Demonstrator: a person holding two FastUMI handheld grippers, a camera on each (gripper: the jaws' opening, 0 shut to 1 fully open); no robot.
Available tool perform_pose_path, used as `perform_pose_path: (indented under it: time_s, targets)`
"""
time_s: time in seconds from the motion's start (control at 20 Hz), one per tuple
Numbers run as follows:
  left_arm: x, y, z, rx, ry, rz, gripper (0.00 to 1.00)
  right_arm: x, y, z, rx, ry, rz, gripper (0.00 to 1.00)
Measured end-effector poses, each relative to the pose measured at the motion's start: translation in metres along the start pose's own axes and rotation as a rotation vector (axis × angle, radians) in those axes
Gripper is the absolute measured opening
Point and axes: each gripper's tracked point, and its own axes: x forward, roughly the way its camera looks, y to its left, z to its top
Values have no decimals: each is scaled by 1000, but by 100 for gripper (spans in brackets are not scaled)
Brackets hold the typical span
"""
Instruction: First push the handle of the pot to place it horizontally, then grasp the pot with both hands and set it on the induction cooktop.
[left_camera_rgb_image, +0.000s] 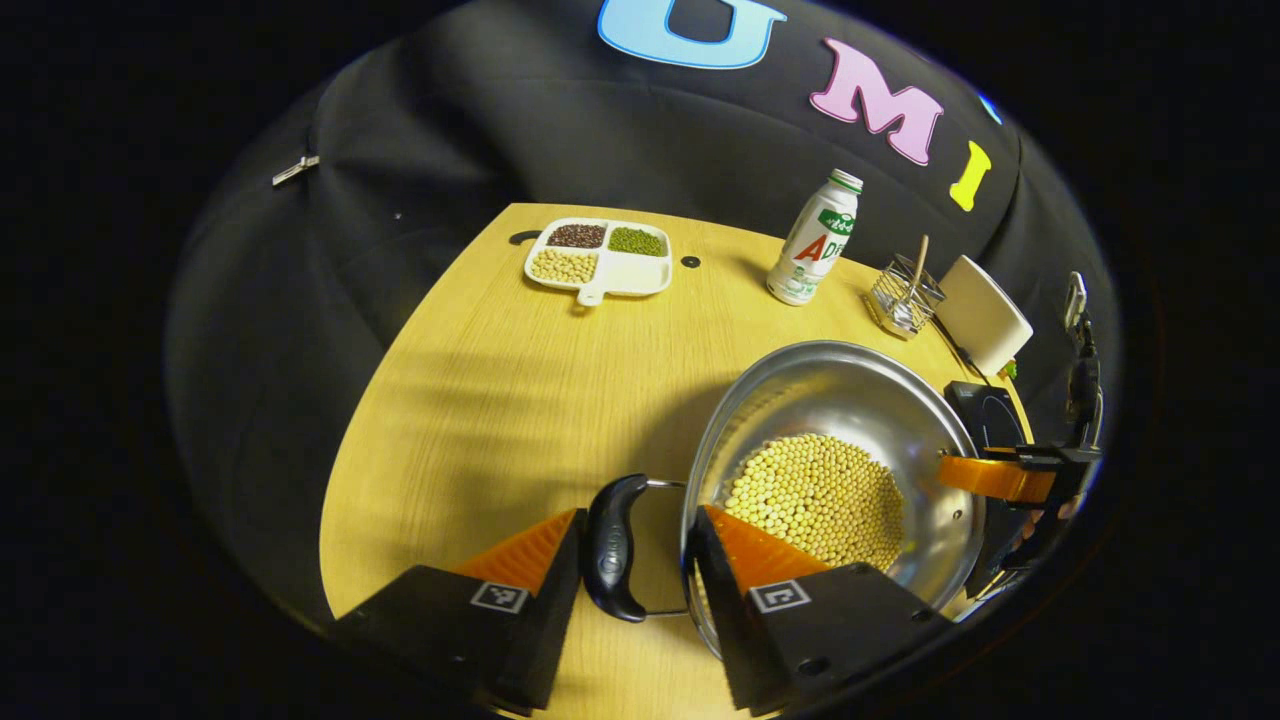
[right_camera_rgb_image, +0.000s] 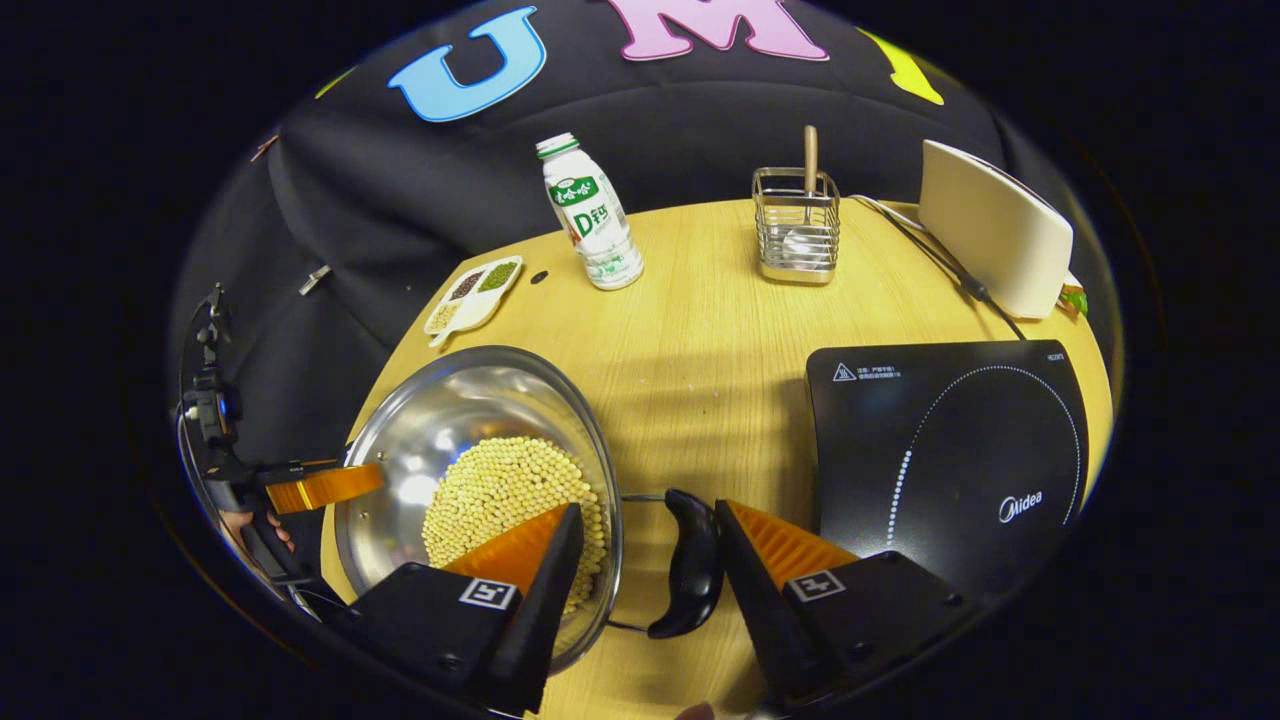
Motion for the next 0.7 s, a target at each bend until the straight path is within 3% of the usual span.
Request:
perform_pose_path:
  time_s: [0.15,0.25,0.35,0.4,0.45,0.6,0.65,0.7]
  targets:
    - [3,0,-4,41,16,22,62,5,-9,3,-27,-5,-71,65]
    - [2,0,-3,51,13,39,59,6,-10,3,-96,-25,-94,62]
    - [0,1,-2,32,2,39,54,5,-8,2,-87,-15,-77,57]
    - [-1,0,-3,18,-8,38,54,4,-8,2,-57,-11,-64,60]
    - [-2,0,-4,15,-6,43,53,6,-8,2,-58,-5,-54,51]
    - [-11,-2,-4,34,-12,70,51,2,-8,1,-76,2,-42,58]
    - [-16,-4,0,35,-22,73,51,-1,-7,2,-71,-1,-35,51]
    - [-22,-7,2,38,-32,75,50,-6,-7,6,-67,-8,-27,54]
